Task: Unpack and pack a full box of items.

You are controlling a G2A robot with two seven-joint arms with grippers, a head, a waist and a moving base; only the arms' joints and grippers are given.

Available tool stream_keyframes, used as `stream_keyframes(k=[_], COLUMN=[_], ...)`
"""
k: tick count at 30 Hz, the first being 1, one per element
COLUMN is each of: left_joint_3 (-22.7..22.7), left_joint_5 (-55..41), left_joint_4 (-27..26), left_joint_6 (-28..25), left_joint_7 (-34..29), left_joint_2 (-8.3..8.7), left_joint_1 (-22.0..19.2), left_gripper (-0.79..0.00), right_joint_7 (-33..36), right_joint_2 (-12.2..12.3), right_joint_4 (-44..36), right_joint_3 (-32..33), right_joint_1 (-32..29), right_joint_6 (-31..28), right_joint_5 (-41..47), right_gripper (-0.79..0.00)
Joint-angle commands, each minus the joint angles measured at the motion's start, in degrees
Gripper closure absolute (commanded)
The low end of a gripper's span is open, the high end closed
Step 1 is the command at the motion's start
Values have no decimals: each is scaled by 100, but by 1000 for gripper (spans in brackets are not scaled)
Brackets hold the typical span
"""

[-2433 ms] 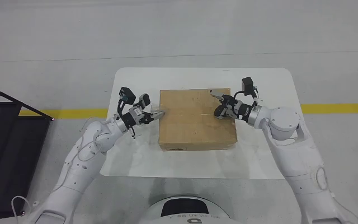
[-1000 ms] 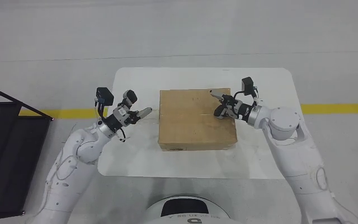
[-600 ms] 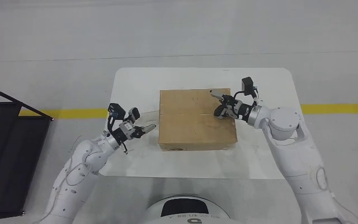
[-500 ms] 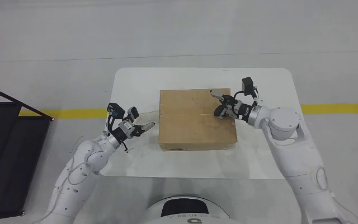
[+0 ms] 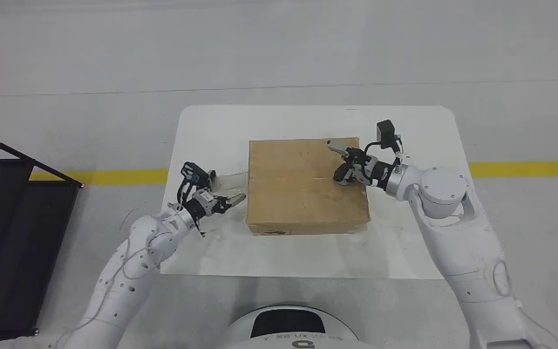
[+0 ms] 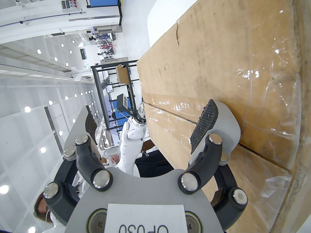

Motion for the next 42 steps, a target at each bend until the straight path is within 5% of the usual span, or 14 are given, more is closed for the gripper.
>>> stream_keyframes(k=[1,27,42], left_joint_3=[47,-292,70], left_joint_5=[-11,-447,730], left_joint_4=[-1,72,-2157], left_joint_6=[-22,1166,1410], left_joint_7=[-23,1653,548], left_joint_2=[-9,-149,-187], left_joint_1=[-45,-177,-750], left_gripper=[-785,-785,-785], right_joint_7=[0,0,0], right_joint_2=[0,0,0], right_joint_4=[0,0,0], right_joint_3=[0,0,0], right_joint_1=[0,0,0], right_joint_6=[0,0,0], right_joint_5=[0,0,0], right_gripper=[-785,-785,-785])
